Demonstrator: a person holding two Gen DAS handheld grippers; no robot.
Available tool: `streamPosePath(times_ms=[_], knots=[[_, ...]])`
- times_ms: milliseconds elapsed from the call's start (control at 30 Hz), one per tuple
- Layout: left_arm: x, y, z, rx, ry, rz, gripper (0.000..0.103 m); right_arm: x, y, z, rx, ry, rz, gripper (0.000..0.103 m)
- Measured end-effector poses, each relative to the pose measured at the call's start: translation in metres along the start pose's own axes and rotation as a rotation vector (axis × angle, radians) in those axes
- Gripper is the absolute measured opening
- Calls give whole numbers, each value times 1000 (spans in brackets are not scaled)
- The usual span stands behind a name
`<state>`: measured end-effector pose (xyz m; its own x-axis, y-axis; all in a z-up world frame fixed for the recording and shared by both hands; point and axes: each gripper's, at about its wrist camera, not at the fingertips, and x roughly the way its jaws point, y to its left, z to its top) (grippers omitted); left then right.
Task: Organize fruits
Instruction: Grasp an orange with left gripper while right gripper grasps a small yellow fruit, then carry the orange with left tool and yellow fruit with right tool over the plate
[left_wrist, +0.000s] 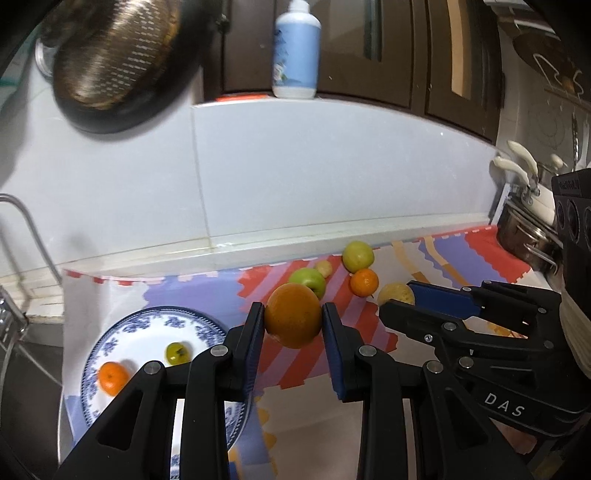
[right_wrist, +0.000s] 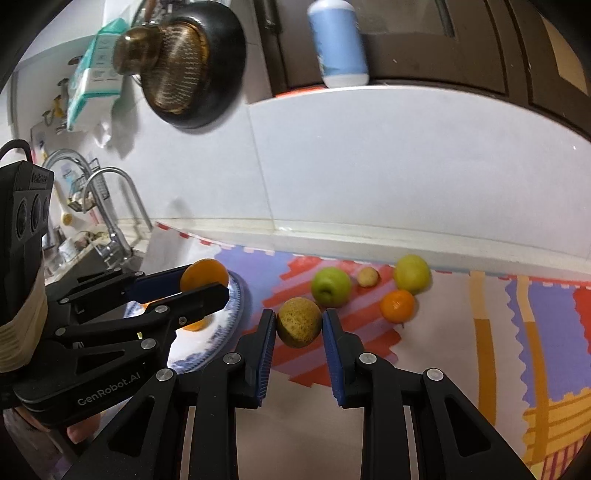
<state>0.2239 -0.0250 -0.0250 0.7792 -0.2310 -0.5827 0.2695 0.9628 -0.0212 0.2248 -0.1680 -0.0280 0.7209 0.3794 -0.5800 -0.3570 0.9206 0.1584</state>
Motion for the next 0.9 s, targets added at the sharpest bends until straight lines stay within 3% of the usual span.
streamPosePath(times_ms=[600, 900], knots=[[-78, 56, -28, -72, -40, 134, 31, -15, 81, 1, -80, -25, 88, 27], [-90, 96, -46, -75, -14, 163, 31, 1, 123, -6, -102, -5, 116, 27]])
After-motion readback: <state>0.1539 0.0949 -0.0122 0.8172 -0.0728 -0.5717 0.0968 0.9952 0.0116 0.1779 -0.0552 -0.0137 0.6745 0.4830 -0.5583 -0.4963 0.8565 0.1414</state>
